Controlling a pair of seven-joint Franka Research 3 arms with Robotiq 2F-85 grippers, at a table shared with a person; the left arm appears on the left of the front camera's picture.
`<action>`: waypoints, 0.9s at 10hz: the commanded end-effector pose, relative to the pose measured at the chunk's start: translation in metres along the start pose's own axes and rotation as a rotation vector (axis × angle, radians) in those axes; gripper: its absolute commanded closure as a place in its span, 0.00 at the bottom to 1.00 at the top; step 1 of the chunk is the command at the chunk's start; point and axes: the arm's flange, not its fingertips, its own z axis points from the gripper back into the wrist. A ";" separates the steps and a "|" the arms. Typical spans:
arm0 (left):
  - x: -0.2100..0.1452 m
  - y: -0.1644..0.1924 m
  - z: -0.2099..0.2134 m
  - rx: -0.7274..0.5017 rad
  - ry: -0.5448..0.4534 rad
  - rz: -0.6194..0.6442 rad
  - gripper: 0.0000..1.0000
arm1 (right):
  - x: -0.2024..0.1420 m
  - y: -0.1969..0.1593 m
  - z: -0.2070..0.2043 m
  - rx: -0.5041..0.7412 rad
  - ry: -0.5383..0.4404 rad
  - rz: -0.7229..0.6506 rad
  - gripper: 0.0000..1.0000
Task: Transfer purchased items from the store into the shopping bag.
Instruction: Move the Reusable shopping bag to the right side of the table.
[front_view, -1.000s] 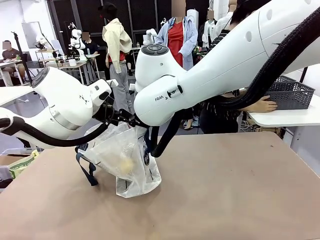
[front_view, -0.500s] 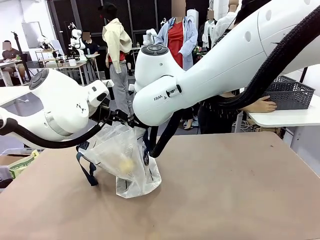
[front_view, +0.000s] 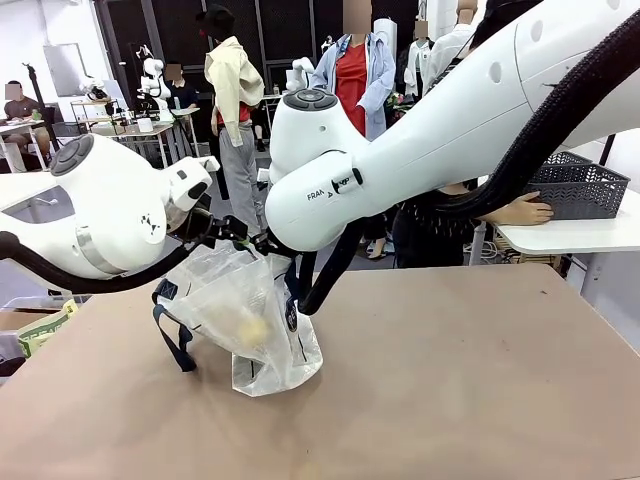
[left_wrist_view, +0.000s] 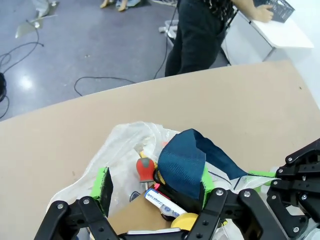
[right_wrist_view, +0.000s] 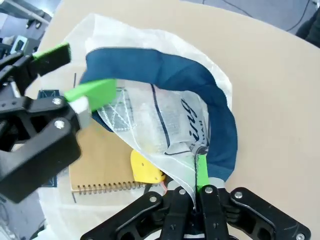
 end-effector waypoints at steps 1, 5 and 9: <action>0.008 0.003 0.026 0.023 -0.060 0.057 0.17 | -0.001 -0.010 -0.006 -0.006 0.036 0.015 1.00; 0.003 0.039 0.062 0.014 -0.099 0.192 0.17 | 0.000 -0.011 -0.007 -0.010 0.040 0.016 1.00; -0.006 0.084 0.062 -0.052 0.007 0.290 0.17 | -0.003 -0.009 -0.005 -0.024 0.046 0.017 1.00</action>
